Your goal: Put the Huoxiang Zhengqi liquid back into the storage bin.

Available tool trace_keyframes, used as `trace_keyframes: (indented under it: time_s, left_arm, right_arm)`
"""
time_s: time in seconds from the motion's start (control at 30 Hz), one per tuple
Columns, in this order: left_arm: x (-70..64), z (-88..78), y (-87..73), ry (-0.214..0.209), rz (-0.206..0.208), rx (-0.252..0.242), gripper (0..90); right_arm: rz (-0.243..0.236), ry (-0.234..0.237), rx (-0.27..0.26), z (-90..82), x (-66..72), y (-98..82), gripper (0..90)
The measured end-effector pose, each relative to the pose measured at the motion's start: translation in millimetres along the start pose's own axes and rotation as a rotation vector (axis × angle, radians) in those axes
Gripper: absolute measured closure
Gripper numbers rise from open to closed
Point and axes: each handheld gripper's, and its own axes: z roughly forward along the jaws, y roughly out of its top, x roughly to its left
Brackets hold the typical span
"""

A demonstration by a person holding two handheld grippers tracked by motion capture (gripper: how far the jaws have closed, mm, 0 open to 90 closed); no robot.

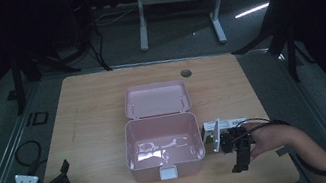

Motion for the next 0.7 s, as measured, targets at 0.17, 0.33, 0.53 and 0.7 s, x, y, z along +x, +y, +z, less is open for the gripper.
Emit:
trace_keyframes:
  time_s: [0.17, 0.33, 0.53, 0.7]
  left_arm:
    - [0.1, 0.0, 0.0, 0.0, 0.0, 0.0, 3.9]
    - [-0.2, 0.1, 0.0, 0.0, 0.001, 0.0, 3.9]
    - [-0.1, 0.2, 0.1, -0.001, 0.001, 0.001, 3.9]
    - [-0.3, 0.1, 0.0, 0.001, 0.001, 0.0, 3.9]
  right_arm:
    - [-0.034, -0.011, -0.021, -17.4, 2.3, 1.3, 15.4]
    - [-0.028, -0.051, -0.024, -35.0, 0.5, 0.4, 16.0]
    - [-0.019, -0.083, -0.02, -52.6, -6.9, -3.3, 16.5]
    - [-0.005, -0.098, -0.015, -64.8, -17.0, -4.6, 19.7]
